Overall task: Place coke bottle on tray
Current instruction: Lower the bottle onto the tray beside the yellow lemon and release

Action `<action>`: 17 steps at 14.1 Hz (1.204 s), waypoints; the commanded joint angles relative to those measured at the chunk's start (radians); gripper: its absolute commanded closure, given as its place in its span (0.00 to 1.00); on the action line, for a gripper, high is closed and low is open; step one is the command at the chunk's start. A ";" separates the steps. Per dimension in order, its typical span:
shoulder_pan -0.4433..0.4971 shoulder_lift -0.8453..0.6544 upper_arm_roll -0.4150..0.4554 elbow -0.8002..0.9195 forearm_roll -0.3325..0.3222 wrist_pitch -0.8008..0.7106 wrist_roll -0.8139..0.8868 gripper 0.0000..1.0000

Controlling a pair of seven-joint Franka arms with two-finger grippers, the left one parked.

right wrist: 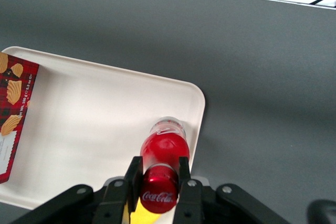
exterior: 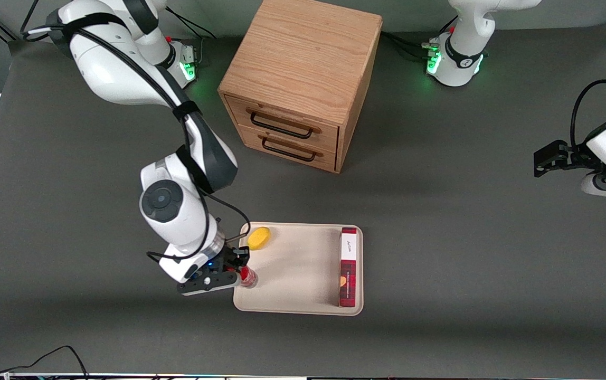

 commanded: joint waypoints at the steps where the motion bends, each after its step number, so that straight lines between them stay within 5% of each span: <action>1: 0.029 0.032 -0.037 0.047 -0.019 0.012 0.035 1.00; 8: 0.027 0.057 -0.038 0.045 -0.021 0.047 0.033 0.97; 11: 0.027 0.061 -0.038 0.045 -0.021 0.047 0.035 0.55; 14: 0.027 0.061 -0.038 0.045 -0.024 0.047 0.035 0.01; 17: 0.027 0.046 -0.038 0.044 -0.033 0.044 0.038 0.00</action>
